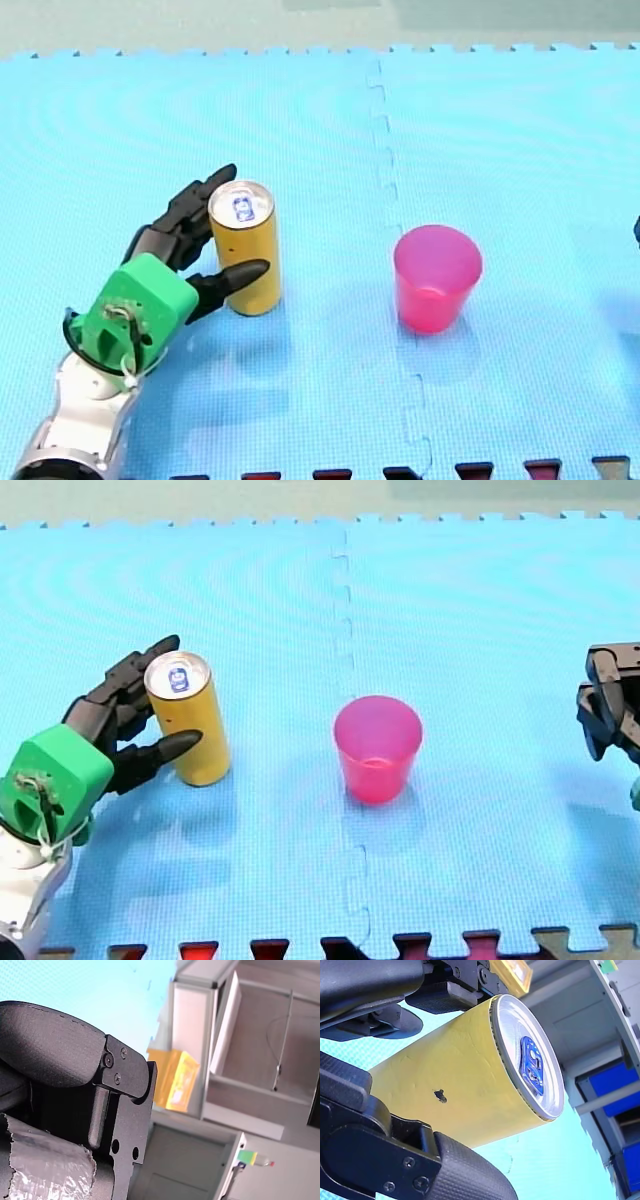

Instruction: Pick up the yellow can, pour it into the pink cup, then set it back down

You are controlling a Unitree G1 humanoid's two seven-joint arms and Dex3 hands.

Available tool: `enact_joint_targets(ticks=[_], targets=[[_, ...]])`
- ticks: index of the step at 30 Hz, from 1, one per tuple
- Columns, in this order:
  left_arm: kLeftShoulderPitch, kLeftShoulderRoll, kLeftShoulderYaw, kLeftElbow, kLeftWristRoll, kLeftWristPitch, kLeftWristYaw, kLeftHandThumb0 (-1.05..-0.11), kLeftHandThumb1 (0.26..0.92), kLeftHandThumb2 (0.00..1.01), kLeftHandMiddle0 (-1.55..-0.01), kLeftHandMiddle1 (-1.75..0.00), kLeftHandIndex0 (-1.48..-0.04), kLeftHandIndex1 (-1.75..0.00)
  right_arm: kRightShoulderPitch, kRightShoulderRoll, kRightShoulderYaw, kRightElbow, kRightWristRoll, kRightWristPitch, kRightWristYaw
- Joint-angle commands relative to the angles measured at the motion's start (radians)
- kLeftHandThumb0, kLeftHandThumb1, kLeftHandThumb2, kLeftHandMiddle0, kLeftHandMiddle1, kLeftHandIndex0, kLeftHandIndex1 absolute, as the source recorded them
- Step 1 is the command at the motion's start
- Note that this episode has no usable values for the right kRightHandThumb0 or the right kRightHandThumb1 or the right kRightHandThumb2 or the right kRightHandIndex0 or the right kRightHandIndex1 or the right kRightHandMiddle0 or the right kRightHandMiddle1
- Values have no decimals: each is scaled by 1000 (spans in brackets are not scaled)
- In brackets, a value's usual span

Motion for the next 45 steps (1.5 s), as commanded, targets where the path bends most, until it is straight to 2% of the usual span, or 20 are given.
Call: enact_joint_targets(ticks=[1, 10, 20, 28, 41, 45], targets=[[-2, 2, 3, -5, -6, 11, -2, -950, 847, 2, -391, -3, -305, -1, 2, -3, -2, -4, 3, 1, -3], [-19, -3, 0, 12, 2, 29, 8, -950, 856, 3, -386, 0, -305, -1, 7, -2, -4, -10, 9, -1, 6], [-18, 11, 14, 47, -3, 15, 11, -956, 864, 2, -389, -1, -307, -1, 12, -6, -5, -16, 16, -1, 16], [-21, 11, 16, 49, -6, 15, 8, -952, 856, 0, -390, -2, -309, -1, 13, -6, -4, -14, 17, -3, 19], [-71, 12, 14, 96, 5, 34, 21, -955, 858, 2, -392, -1, -308, -1, 19, -10, -5, -18, 19, -10, 24], [-74, 10, 10, 102, 9, 32, 24, -959, 859, 1, -392, -1, -310, -1, 21, -10, -2, -22, 14, -8, 15]])
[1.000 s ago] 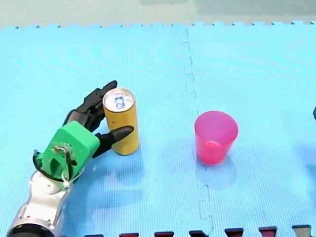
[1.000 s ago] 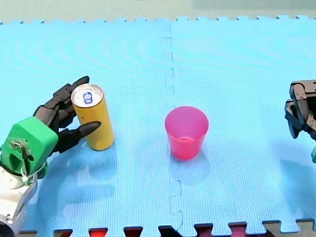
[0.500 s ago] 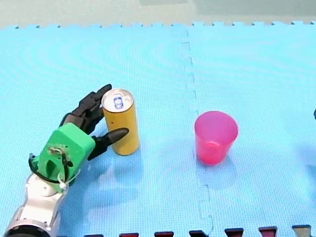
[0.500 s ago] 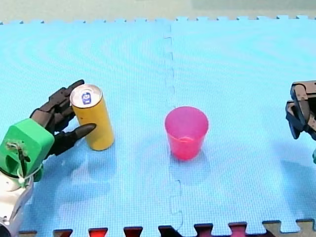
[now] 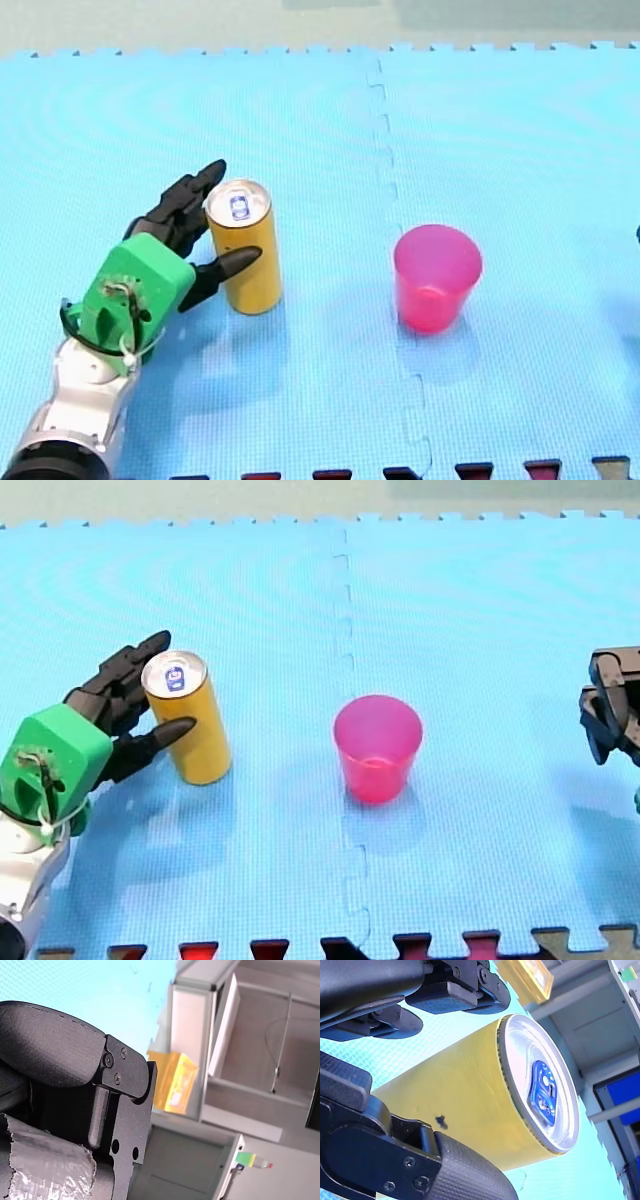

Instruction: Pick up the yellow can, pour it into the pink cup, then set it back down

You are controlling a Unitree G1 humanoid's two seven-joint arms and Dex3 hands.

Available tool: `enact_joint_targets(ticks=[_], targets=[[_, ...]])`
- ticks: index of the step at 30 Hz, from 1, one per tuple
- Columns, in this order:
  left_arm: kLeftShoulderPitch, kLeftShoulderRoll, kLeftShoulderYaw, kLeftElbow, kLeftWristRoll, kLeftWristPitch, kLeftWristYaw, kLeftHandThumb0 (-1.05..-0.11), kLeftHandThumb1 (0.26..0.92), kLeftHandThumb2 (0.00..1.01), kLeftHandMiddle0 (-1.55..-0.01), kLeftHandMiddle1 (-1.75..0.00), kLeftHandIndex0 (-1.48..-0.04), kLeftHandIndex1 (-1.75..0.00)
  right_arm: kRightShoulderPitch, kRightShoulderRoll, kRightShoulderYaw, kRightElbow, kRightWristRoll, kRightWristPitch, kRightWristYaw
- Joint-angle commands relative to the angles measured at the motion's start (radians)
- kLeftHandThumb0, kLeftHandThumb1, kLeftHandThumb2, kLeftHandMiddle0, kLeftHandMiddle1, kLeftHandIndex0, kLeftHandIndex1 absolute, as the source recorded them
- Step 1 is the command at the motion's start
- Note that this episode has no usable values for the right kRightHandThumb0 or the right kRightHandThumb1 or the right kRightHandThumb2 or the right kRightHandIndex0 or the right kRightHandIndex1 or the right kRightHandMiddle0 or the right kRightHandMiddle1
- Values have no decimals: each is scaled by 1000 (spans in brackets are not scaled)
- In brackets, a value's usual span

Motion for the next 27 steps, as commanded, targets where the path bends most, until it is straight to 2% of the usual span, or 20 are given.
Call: enact_joint_targets(ticks=[1, 9, 17, 27], targets=[[-3, 3, -1, 3, 2, 0, 3, -960, 859, 1, -392, -1, -310, -1, 3, -5, 0, -7, -3, -2, -7], [6, -2, -9, -22, 2, 2, -4, -949, 852, 0, -387, 0, -309, 0, 10, -3, 7, -19, -11, -1, -21], [12, -19, -33, -68, 21, 39, 6, -918, 839, 0, -395, -4, -313, -2, 15, 1, 7, -24, -10, -5, -22], [16, -24, -41, -73, 12, 55, -12, -898, 833, 0, -403, -5, -323, -3, 18, 0, 8, -29, -12, -5, -27]])
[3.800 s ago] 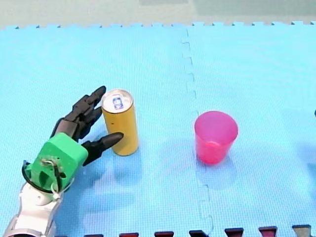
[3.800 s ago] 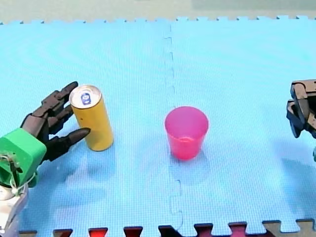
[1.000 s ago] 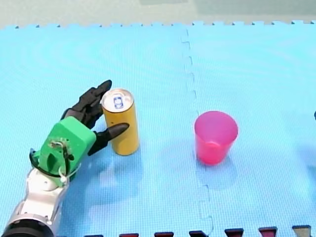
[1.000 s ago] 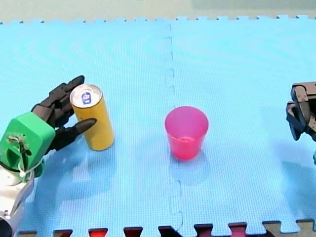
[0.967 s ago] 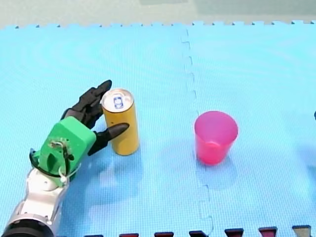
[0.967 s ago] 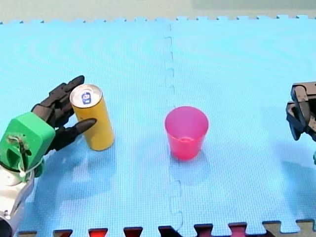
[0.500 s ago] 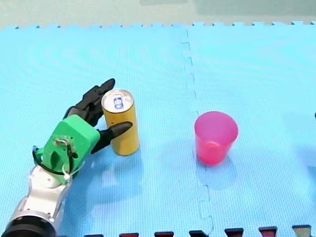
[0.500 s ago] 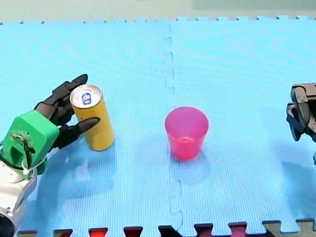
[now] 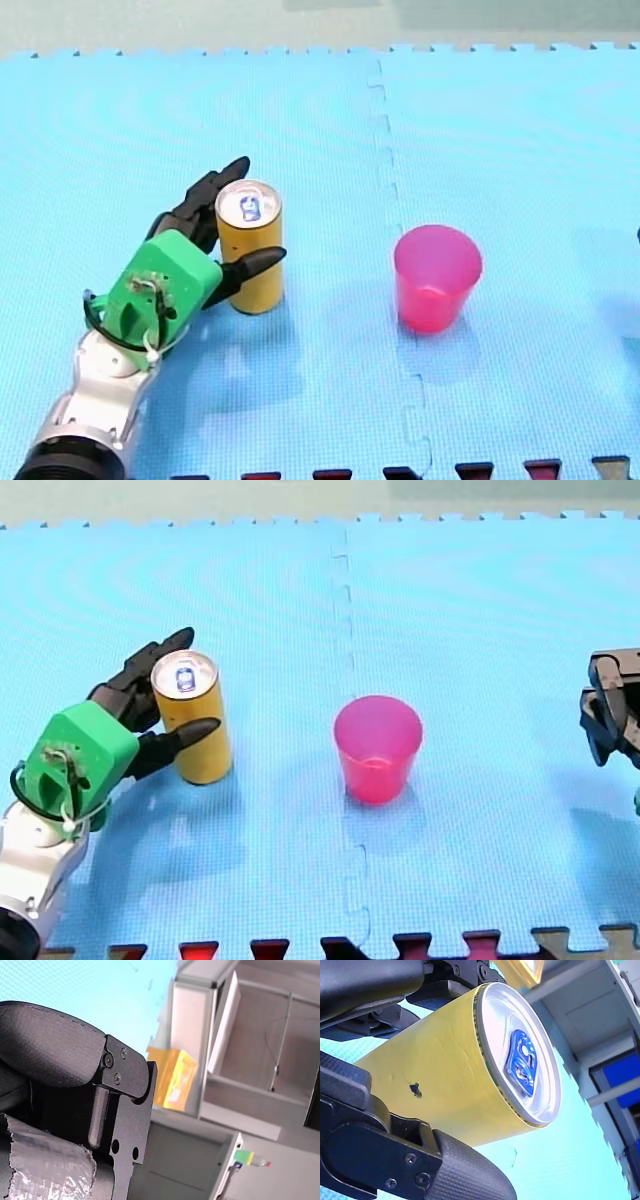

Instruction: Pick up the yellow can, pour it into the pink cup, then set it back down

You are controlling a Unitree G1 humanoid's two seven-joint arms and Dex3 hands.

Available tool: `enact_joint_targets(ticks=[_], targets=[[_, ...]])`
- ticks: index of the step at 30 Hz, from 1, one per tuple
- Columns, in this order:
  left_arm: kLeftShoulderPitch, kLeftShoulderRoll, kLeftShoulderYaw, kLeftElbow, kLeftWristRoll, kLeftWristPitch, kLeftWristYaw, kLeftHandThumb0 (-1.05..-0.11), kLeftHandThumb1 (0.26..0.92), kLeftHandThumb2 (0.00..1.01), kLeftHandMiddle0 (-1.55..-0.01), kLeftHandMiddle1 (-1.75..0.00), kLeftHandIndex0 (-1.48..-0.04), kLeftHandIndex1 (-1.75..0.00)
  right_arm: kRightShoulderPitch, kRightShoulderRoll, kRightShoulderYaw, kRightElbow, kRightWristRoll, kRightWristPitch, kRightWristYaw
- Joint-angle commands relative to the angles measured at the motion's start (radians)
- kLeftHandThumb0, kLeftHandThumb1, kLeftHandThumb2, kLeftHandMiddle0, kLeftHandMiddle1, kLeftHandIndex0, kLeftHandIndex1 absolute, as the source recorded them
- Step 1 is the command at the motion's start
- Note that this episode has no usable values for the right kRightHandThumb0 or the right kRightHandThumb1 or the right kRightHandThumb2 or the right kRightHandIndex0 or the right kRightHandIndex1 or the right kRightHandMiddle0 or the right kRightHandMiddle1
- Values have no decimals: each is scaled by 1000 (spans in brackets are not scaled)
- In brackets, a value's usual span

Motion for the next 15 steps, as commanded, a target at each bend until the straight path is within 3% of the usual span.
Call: enact_joint_targets(ticks=[1, 6, 8, 12, 14, 15], targets=[[2, 0, 1, -1, -2, 6, -5, -897, 833, 0, -403, -5, -324, -3, 4, -2, 0, -4, 0, -5, -4], [-2, -2, 2, 3, -3, 9, -7, -895, 832, 0, -411, -6, -336, -6, 7, -1, -1, -6, 1, -7, -2], [-5, -7, 3, 9, 3, 9, 16, -863, 820, 0, -550, -59, -442, -42, 9, -1, -1, -7, 3, -8, 0], [-4, -47, 42, 22, -7, -12, 163, -679, 804, 0, -974, -77, -874, -53, 10, 0, -3, -8, 5, -10, 5], [-2, -70, 69, 27, -32, -33, 206, -423, 806, 5, -1220, -103, -1105, -66, 9, 0, -5, -7, 10, -10, 11], [0, -76, 73, 29, -33, -46, 221, -376, 813, 7, -1295, -117, -1177, -76, 9, 0, -6, -7, 12, -10, 14]])
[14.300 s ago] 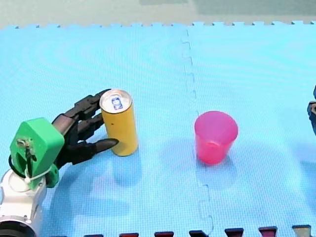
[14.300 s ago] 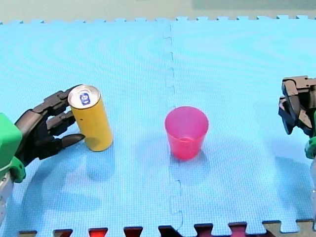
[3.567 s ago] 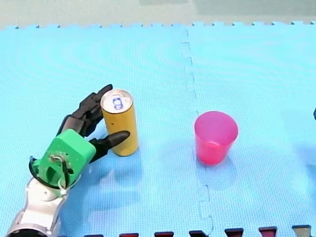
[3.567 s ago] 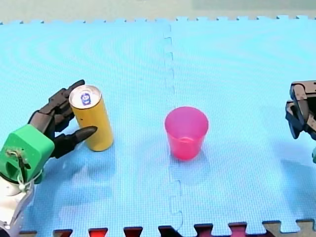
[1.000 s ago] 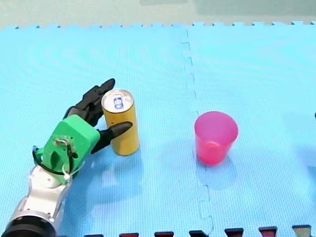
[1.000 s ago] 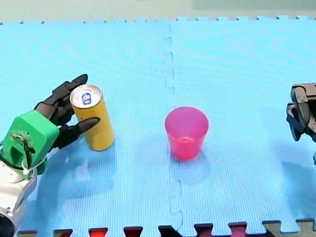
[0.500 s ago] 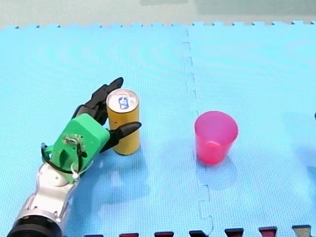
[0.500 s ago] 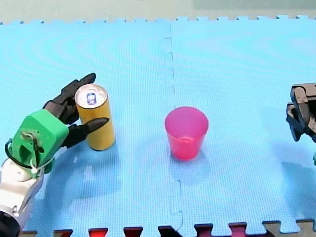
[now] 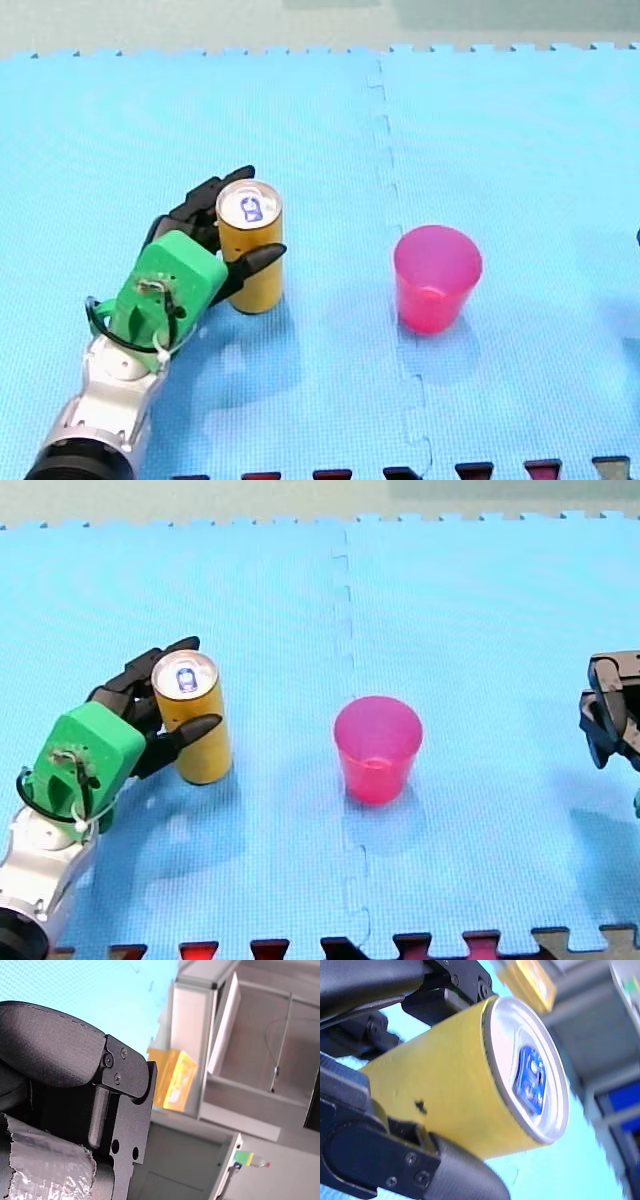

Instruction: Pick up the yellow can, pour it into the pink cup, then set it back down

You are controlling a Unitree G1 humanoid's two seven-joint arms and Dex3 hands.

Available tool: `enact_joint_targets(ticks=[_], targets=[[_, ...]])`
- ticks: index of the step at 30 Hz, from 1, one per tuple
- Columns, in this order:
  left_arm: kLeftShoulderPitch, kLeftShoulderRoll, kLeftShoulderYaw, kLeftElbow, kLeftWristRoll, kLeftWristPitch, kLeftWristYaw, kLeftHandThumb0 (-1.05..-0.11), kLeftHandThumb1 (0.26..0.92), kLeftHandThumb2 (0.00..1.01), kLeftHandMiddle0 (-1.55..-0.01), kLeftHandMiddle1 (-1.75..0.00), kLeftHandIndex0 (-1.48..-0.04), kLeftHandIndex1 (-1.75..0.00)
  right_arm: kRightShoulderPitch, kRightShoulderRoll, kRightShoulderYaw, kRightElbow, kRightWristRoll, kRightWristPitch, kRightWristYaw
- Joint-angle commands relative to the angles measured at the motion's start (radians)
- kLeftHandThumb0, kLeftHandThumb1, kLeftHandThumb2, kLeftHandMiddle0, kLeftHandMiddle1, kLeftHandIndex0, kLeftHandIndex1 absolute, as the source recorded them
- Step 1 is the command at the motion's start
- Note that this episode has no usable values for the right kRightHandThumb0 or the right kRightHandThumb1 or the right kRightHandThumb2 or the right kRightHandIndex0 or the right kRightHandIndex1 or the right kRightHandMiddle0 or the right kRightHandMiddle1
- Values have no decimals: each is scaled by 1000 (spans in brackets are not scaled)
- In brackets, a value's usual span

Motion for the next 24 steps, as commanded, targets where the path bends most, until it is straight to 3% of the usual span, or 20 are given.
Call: enact_joint_targets(ticks=[1, 7, 24], targets=[[2, -13, 18, 8, -1, -48, 52, -352, 819, 5, -1345, -113, -1227, -65, 4, -2, -6, -3, 11, -6, 8], [-3, 1, -3, 44, 52, -102, 97, -342, 827, 3, -1360, -61, -1238, -15, 2, 0, -9, -1, 22, -5, 24], [-19, 24, 26, 61, 17, -102, 40, -350, 832, 1, -1360, -16, -1215, 0, -9, 10, -4, 1, 18, -2, 17]])
